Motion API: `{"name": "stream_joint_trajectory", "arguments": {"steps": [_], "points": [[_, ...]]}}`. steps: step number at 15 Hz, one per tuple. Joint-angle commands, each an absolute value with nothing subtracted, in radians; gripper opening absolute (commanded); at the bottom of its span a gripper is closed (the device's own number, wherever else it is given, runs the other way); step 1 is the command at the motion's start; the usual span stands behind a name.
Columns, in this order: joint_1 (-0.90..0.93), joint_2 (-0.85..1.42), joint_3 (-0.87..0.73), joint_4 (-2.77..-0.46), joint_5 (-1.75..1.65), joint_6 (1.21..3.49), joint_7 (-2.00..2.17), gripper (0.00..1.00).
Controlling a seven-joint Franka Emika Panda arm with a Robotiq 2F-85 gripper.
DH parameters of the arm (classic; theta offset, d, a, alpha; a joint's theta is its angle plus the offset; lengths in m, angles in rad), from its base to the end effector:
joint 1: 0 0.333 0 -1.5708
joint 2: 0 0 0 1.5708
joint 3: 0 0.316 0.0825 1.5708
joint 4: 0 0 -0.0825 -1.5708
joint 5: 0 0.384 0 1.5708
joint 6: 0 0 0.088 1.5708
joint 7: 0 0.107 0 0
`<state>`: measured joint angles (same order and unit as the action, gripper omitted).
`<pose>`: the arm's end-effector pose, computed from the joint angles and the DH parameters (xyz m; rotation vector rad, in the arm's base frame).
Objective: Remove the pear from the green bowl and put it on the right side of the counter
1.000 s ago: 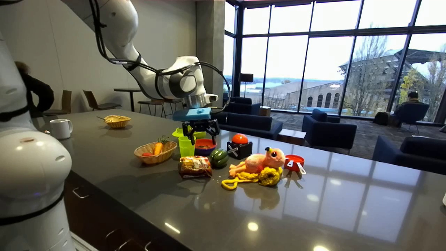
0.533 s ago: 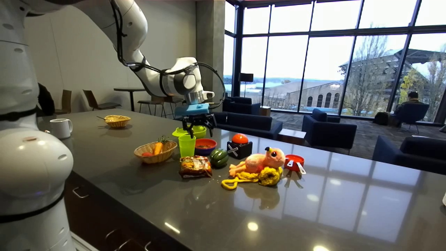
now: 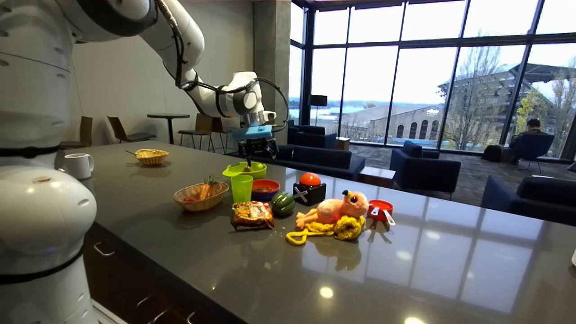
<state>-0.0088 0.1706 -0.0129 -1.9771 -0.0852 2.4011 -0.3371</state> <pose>0.6137 -0.0137 0.4086 2.9574 0.5557 0.3588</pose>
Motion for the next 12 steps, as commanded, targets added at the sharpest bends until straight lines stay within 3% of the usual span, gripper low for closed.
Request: {"name": "stream_joint_trajectory", "arguments": {"steps": [1,12], "points": [[-0.021,0.31,0.008,-1.779,-0.068,2.347,-0.37,1.0],[-0.035,0.588,0.103,-1.363,0.004,2.186,-0.45,1.0]]}}
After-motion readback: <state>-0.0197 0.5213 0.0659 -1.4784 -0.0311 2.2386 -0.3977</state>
